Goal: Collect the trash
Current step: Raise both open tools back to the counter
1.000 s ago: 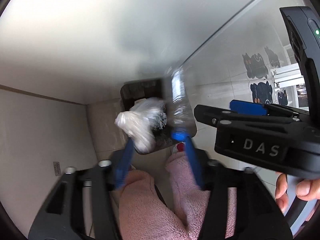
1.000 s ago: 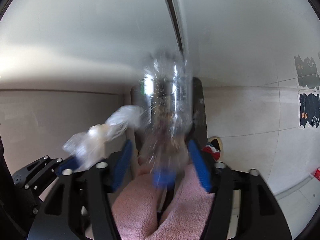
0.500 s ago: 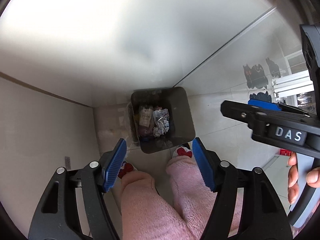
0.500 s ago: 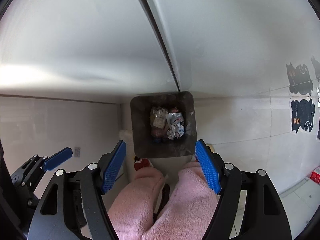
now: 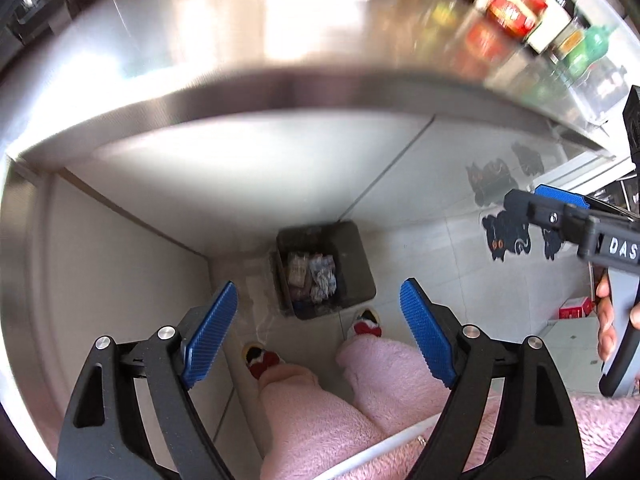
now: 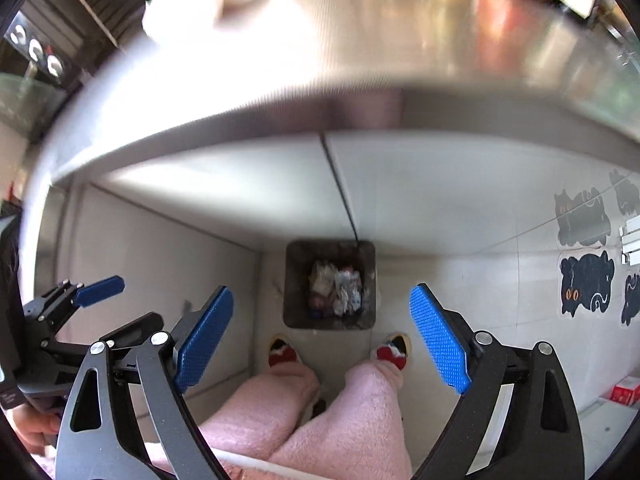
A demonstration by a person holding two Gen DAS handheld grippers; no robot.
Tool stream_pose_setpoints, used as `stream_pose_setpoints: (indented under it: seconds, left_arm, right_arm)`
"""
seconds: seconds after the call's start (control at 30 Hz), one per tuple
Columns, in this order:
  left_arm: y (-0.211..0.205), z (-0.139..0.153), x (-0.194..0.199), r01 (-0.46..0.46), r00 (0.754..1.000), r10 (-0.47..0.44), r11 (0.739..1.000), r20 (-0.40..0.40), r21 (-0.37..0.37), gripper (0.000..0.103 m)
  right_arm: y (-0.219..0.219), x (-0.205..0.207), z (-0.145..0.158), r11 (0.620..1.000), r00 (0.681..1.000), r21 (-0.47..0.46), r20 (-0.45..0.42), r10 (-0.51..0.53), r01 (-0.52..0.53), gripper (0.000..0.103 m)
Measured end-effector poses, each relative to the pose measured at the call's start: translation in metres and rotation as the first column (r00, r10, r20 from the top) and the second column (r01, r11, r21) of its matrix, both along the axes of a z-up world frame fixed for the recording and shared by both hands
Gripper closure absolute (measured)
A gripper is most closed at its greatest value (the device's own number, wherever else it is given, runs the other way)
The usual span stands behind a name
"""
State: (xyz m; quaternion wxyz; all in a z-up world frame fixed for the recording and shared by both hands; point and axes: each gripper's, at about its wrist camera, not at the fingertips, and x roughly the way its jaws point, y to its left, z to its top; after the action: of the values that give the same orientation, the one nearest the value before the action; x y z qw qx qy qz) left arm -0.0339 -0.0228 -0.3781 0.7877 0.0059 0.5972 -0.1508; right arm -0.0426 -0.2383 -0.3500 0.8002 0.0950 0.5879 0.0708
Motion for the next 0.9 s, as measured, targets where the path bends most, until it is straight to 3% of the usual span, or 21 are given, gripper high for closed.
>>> stream_pose_setpoints:
  seconds: [0.43, 0.6, 0.9]
  left_arm:
    - [0.025, 0.112, 0.033, -0.040, 0.980, 0.043, 0.999, 0.194, -0.024, 0.022]
    - [0.028, 0.131, 0.064, -0.045, 0.968, 0.047, 0.999, 0.248, -0.015, 0.021]
    - [0.036, 0.144, 0.116, -0.055, 0.950, 0.056, 0.998, 0.306, -0.011, 0.022]
  right_arm:
    - [-0.014, 0.036, 0.096, 0.999, 0.973, 0.004, 0.227, -0.045, 0.045, 0.012]
    - [-0.005, 0.060, 0.119, 1.000, 0.962, 0.009, 0.272, -0.029, 0.028, 0.012]
    - [0.017, 0.110, 0.125, 0.999, 0.956, 0.021, 0.293, 0.021, -0.029, 0.015]
